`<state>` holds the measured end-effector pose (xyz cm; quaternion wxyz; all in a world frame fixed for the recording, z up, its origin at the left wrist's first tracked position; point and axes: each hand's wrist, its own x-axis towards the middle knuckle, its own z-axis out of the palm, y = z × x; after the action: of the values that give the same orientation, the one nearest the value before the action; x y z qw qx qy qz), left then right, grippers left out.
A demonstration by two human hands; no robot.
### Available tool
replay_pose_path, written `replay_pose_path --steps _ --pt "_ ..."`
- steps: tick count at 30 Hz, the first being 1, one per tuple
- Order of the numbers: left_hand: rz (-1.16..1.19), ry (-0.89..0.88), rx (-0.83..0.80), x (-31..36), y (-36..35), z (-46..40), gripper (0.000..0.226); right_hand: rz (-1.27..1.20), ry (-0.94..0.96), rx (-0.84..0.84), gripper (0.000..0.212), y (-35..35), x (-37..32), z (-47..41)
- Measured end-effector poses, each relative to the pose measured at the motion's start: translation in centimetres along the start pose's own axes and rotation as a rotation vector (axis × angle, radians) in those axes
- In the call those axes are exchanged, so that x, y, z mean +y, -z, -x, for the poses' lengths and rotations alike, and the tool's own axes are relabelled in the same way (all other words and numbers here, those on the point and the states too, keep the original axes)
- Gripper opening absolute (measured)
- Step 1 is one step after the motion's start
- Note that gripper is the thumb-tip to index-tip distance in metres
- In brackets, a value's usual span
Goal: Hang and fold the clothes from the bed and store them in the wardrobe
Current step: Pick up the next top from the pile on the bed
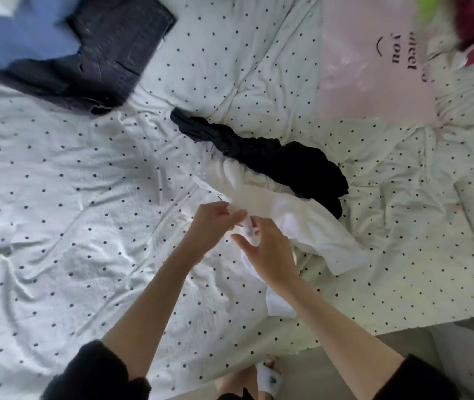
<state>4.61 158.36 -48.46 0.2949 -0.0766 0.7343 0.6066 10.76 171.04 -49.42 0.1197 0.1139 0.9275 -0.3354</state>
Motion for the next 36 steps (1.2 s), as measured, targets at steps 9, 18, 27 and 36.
replay_pose_path --steps 9,18,27,36 --pt "-0.107 -0.398 0.061 10.9 -0.9 8.5 0.002 -0.273 0.265 0.316 0.009 12.9 -4.6 3.8" --pt "-0.217 -0.638 0.082 14.5 -4.4 21.6 0.029 -0.346 0.549 0.278 0.017 23.8 -8.9 16.8" --pt "-0.144 -0.577 0.239 10.2 0.3 33.8 0.024 -0.379 0.71 0.044 0.016 26.8 -19.1 26.2" --pt "-0.203 -0.636 0.595 5.0 19.0 50.1 0.034 -0.301 0.761 -0.212 0.04 12.4 -33.1 29.9"
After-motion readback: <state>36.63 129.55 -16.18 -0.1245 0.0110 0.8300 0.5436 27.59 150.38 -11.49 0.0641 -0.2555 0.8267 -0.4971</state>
